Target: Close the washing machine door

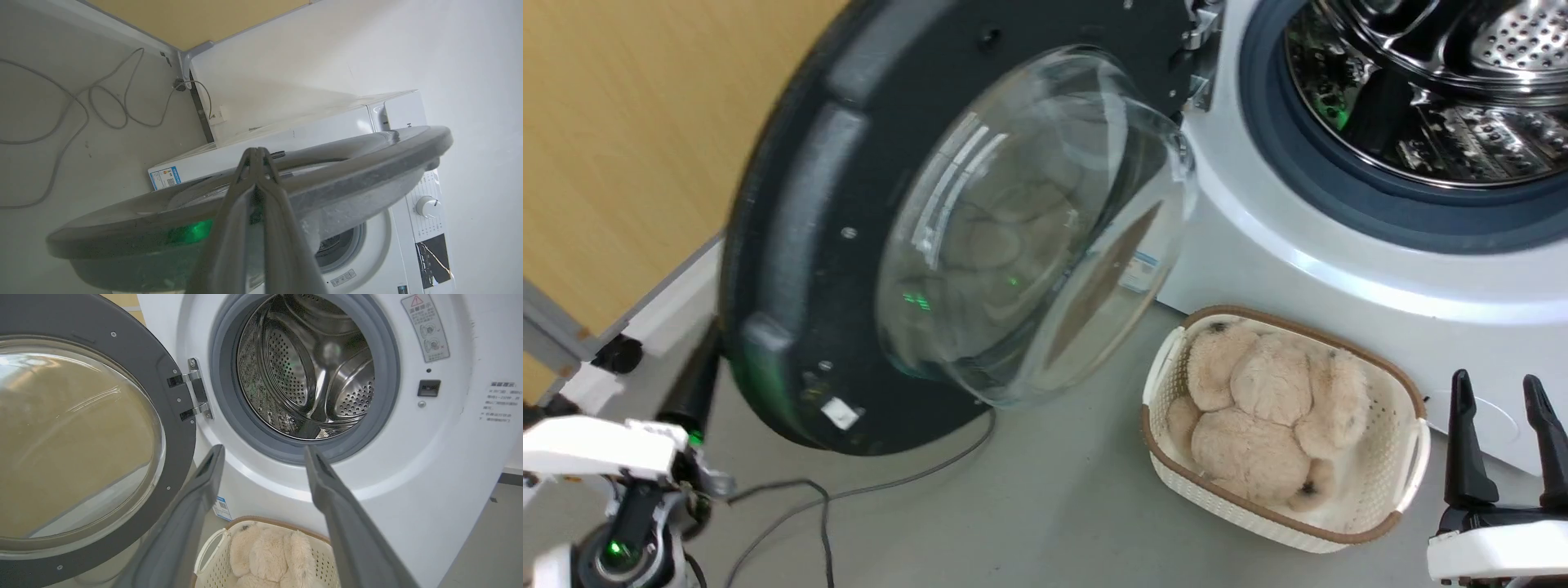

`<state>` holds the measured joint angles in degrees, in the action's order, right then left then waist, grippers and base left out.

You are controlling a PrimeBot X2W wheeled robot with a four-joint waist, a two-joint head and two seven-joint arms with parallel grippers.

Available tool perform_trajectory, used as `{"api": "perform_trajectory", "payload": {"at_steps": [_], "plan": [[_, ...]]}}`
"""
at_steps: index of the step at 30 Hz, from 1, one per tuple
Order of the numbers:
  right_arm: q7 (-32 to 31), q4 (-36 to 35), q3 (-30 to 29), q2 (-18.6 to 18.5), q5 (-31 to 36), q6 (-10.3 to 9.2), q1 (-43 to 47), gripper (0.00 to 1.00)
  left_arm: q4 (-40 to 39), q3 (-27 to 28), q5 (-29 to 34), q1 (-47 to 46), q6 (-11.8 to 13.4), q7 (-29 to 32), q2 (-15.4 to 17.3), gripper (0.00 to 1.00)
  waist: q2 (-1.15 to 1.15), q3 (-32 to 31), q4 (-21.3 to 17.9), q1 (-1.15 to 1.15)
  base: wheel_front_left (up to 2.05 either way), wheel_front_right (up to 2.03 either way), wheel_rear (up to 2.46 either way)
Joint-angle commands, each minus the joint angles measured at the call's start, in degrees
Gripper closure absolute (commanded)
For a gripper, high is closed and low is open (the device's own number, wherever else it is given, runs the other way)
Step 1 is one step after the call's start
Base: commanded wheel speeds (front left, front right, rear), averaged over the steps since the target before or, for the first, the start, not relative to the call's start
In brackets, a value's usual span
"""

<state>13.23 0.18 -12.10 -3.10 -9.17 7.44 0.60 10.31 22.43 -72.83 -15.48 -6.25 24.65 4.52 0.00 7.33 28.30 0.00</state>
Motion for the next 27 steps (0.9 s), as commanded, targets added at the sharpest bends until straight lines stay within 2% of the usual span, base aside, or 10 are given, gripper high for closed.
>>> {"api": "perform_trajectory", "payload": {"at_steps": [1,10,15,22,27], "plan": [[0.55,-0.13,-0.29,0.21,-0.52,0.04,-1.03,0.0,-1.04,-1.22,-1.93,1.48,-0.6,1.46,-0.33,1.0,0.0,-0.05,0.42,0.0,0.0,0.0,0.0],[1.63,0.58,-0.93,0.22,-1.41,0.04,-0.9,0.0,-11.72,-11.84,-9.91,10.09,-1.17,9.11,-0.4,1.0,0.0,-0.54,2.55,0.0,0.0,0.0,0.0],[1.77,0.71,-1.38,0.23,-1.97,0.05,-0.61,0.0,-15.14,-18.77,-11.45,13.73,-1.24,11.05,-0.59,1.0,0.0,-1.59,2.4,0.0,0.0,0.0,0.0],[1.77,0.69,-1.27,0.23,-2.27,0.05,-0.92,0.0,-17.02,-29.14,-9.54,15.73,-1.24,11.28,-0.35,1.0,0.0,-1.3,-1.59,0.0,0.0,0.0,0.0],[1.77,0.9,-1.01,0.23,-2.38,0.05,-1.65,0.0,-16.32,-35.66,-8.7,13.9,-1.24,9.25,-0.33,1.0,0.0,-0.66,-6.53,0.0,0.0,0.0,0.0]]}}
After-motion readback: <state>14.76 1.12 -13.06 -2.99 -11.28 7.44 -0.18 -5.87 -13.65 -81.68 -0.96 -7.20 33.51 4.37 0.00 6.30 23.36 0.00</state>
